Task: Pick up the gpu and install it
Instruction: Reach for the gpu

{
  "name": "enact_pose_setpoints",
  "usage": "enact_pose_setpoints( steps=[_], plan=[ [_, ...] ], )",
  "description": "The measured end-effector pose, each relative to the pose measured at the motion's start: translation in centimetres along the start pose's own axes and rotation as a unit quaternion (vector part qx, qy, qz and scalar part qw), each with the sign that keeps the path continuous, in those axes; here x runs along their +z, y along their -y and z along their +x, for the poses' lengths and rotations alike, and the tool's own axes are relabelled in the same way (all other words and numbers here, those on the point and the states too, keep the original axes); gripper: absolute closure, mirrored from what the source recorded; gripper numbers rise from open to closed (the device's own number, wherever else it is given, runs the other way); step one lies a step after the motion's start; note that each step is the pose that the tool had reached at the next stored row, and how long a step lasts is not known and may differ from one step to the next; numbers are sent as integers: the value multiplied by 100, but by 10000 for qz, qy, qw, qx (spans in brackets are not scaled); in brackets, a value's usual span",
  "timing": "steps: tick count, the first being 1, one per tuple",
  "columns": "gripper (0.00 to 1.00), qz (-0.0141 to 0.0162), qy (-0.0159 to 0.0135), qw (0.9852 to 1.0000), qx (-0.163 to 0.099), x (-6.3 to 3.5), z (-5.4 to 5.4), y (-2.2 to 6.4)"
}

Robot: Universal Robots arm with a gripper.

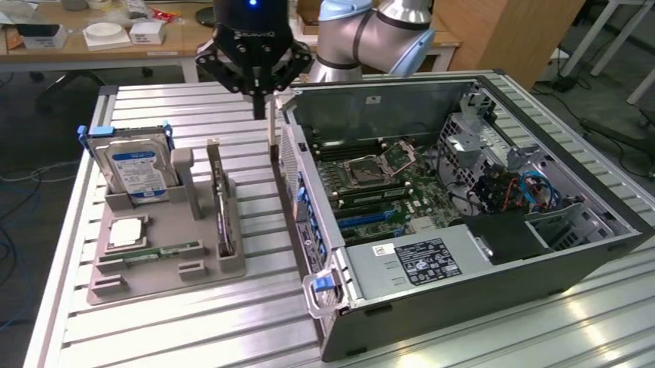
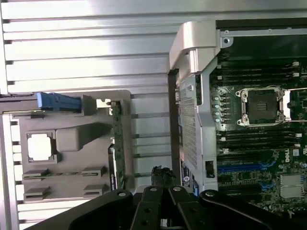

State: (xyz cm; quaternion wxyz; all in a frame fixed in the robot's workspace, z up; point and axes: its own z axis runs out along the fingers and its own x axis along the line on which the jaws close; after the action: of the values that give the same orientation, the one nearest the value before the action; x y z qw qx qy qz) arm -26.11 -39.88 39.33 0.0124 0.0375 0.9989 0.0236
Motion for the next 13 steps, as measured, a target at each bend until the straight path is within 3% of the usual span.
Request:
enact_pose_setpoints(
  steps=[13],
  plan=[
    [90, -19, -2, 10000, -1, -16, 590, 45]
  ],
)
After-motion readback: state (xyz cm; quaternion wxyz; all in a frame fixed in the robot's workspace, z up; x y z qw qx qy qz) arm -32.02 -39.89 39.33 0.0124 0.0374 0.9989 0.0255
